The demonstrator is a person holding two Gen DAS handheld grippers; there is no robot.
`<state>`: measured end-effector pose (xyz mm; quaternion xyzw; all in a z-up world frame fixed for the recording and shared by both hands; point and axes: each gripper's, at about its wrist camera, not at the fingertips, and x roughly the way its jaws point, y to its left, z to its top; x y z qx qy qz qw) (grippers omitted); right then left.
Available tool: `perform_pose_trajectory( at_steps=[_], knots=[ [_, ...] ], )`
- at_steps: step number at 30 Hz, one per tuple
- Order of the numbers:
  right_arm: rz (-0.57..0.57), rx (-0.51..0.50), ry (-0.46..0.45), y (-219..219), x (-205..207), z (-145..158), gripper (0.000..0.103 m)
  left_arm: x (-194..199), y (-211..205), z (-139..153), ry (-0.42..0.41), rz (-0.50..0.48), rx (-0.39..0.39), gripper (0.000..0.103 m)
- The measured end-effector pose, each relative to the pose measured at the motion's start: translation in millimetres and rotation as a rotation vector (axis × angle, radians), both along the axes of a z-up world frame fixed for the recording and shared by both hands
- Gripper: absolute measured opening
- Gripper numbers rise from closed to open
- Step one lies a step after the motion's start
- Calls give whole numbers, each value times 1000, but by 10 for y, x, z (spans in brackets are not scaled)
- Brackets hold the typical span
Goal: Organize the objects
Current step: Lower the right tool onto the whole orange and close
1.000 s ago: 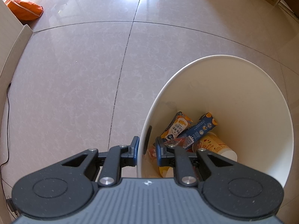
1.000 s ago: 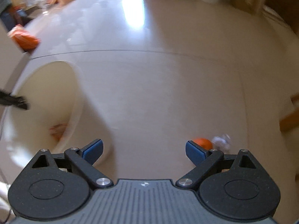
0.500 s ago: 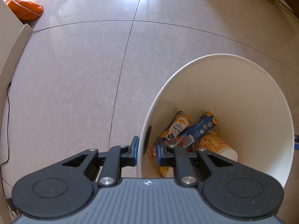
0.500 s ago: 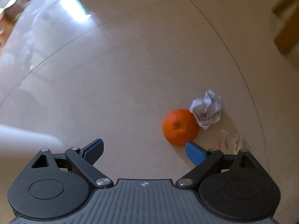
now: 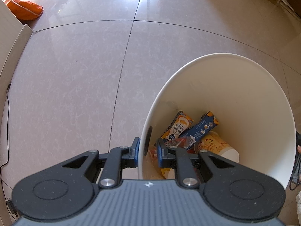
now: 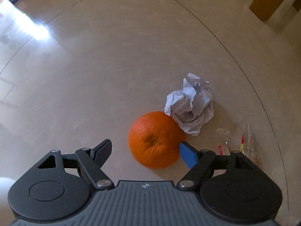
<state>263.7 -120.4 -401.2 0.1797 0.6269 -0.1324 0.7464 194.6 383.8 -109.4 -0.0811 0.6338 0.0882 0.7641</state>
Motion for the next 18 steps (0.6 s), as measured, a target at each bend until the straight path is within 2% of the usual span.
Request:
perform_pose_trajectory(
  at_steps=[4,6,9,18],
  knots=[
    [-39,-38,6,-1,63,-90,82,-2,-8,3,2,-2,0,16],
    [-48,-88,40,19,89,-129,80,2,-14,3,3,-4,2,16],
    [-68,-69,45,19,88,-181,78,5,-11,0,3,-4,1,16],
    [-59,-110,58,124,146,-247,75,6,-3,-4,4,-5,-3,16]
  ],
)
